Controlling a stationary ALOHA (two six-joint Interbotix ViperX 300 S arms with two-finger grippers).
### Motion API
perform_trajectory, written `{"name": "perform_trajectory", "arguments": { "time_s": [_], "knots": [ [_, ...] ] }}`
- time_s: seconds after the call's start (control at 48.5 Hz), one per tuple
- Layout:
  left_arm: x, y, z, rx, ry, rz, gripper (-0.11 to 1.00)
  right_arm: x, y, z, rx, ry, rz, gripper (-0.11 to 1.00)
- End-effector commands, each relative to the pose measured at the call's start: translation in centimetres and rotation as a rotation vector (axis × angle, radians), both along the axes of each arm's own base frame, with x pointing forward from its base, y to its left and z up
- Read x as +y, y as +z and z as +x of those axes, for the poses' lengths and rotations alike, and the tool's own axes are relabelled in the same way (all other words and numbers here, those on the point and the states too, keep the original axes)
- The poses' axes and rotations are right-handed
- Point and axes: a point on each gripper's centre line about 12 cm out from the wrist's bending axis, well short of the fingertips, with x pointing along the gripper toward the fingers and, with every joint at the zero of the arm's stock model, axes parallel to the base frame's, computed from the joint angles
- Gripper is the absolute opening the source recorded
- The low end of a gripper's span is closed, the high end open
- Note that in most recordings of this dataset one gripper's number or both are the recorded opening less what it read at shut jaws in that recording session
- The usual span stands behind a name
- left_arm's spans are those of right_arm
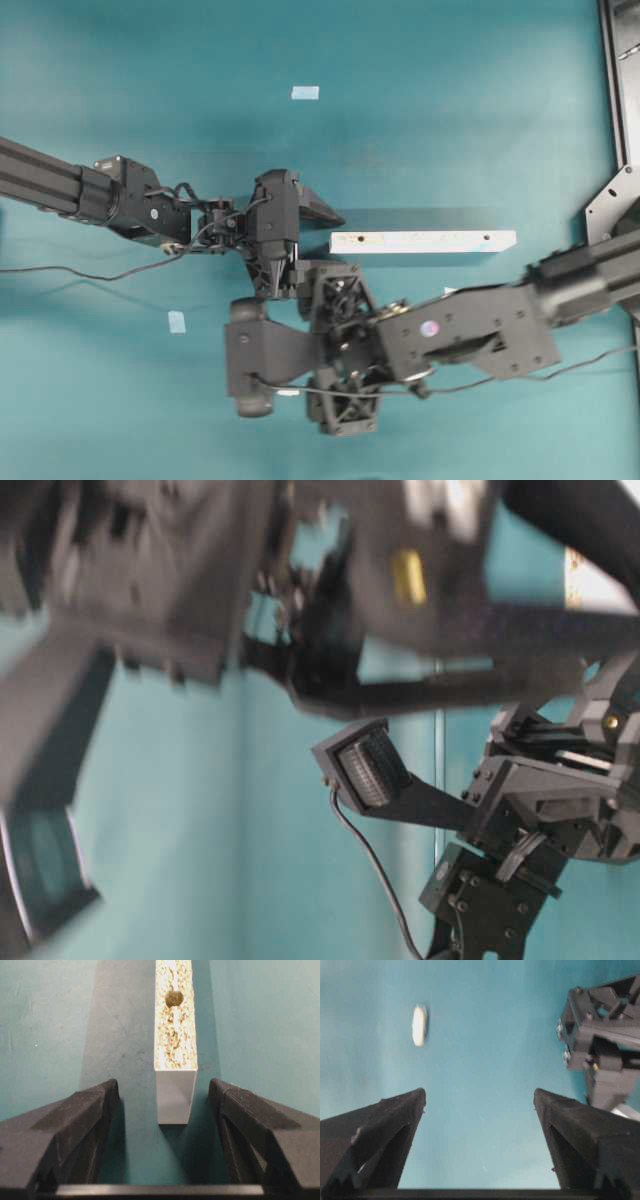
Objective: Move the wooden board into place and insert the rod into its hole.
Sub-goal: 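Move the open right gripper down over the wooden dowel, then close the right gripper around the wooden dowel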
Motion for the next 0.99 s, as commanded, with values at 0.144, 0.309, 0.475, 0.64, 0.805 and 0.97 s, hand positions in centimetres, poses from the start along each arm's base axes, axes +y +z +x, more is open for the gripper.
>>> {"name": "perform_trajectory", "arguments": {
  "time_s": [0.144, 0.309, 0.475, 0.64, 0.805, 0.97],
  "knots": [
    [-0.9, 0.8, 0.1, -0.023, -0.025, 0.009, 0.72, 1.4, 1.3, 1.8, -0.043, -0.036, 0.042, 0.99],
    [-1.4, 1.0, 0.3, -0.03, -0.034, 0.008, 0.72, 2.5, 0.1, 2.4, -0.024, -0.058, 0.069, 0.99],
    [-1.5, 0.9, 0.3, -0.027, -0.037, 0.007, 0.72, 3.2, -1.6, 3.1, -0.001, -0.066, 0.078, 0.99],
    [-2.1, 0.5, 0.3, -0.02, -0.047, 0.002, 0.72, 3.9, -3.3, 3.5, -0.004, -0.056, 0.08, 0.94],
    [-2.9, 0.2, 0.8, -0.023, -0.064, 0.002, 0.72, 4.1, -4.4, 3.7, 0.002, -0.055, 0.08, 0.91],
    [-3.5, -0.2, 1.4, -0.024, -0.074, 0.0, 0.72, 4.3, -5.3, 4.0, -0.002, -0.053, 0.081, 0.91]
  ]
}}
